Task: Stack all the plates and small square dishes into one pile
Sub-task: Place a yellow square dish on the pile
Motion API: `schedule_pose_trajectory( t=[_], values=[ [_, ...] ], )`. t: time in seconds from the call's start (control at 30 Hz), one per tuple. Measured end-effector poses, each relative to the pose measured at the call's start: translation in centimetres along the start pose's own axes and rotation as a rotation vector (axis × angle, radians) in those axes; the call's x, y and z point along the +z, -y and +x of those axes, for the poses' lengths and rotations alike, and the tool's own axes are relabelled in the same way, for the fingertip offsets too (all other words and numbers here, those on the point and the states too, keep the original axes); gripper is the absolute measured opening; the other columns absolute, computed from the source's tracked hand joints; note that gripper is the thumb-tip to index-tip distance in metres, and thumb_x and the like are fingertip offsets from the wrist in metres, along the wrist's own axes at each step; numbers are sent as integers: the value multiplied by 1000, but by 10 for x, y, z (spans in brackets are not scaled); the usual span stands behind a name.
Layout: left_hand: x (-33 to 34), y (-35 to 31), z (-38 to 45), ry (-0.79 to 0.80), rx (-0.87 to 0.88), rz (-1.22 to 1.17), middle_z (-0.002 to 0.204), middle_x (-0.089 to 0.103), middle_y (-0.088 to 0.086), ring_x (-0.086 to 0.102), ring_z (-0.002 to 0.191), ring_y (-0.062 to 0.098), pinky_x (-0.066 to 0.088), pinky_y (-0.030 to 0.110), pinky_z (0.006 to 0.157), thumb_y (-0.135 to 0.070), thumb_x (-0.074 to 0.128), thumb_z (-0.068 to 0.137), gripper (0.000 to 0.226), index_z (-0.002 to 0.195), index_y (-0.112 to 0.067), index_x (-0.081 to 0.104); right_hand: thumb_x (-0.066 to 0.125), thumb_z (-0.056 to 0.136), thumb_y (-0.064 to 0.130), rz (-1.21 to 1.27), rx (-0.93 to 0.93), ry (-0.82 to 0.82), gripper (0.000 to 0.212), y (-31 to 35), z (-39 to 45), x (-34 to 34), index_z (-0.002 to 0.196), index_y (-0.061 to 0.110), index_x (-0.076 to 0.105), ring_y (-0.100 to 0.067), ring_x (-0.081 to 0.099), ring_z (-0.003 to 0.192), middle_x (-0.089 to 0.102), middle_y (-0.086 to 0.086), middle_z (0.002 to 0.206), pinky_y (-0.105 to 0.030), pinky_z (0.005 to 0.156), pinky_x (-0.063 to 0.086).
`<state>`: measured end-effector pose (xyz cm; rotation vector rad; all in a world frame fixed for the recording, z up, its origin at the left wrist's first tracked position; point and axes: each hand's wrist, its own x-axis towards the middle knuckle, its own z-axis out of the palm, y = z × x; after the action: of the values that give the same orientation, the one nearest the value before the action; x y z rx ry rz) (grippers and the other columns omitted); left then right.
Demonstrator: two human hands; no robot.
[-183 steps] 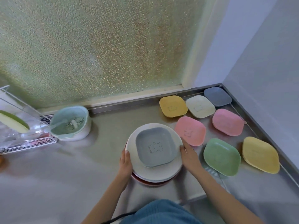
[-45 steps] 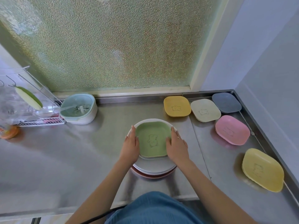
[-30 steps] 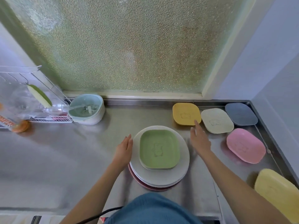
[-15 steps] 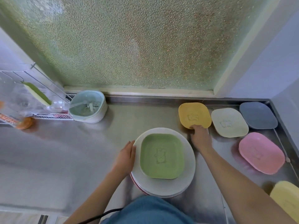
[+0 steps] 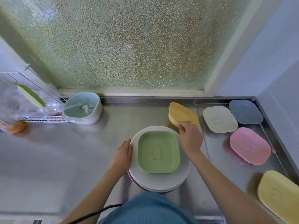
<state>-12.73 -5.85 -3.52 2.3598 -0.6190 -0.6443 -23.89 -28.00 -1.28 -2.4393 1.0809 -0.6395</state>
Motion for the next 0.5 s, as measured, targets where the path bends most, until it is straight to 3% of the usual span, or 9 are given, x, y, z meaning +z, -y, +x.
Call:
schedule_pose_trajectory(
  t=[0.23, 0.37, 0.43, 0.5],
  values=[
    [-5, -11, -8, -31, -57, -321, 145, 44, 8, 38, 136, 21, 22, 18, 103, -30, 29, 102, 46, 140, -8, 41, 66, 72, 11, -66, -397, -171, 24, 45, -71, -32, 90, 24, 74, -21, 59, 62, 68, 4, 72, -30, 57, 45],
    [-5, -23, -13, -86, -57, -447, 145, 44, 3, 38, 136, 17, 23, 19, 105, -33, 29, 102, 46, 139, -11, 43, 64, 74, 15, -167, -570, -89, 24, 51, -105, -31, 91, 27, 74, -20, 60, 64, 69, 5, 74, -28, 58, 45],
    [-7, -32, -16, -95, -56, -491, 135, 52, -2, 44, 128, 13, 29, 22, 104, -38, 27, 101, 47, 137, -16, 46, 68, 72, 19, -179, -574, 2, 22, 51, -116, -26, 90, 29, 75, -18, 61, 64, 69, 6, 73, -27, 58, 46],
    [-7, -41, -20, -84, -32, -485, 113, 60, -4, 52, 107, 12, 38, 26, 92, -41, 26, 100, 47, 126, -18, 57, 65, 74, 26, -158, -548, 82, 19, 51, -121, -23, 88, 33, 75, -14, 62, 64, 68, 9, 72, -26, 57, 46]
  ],
)
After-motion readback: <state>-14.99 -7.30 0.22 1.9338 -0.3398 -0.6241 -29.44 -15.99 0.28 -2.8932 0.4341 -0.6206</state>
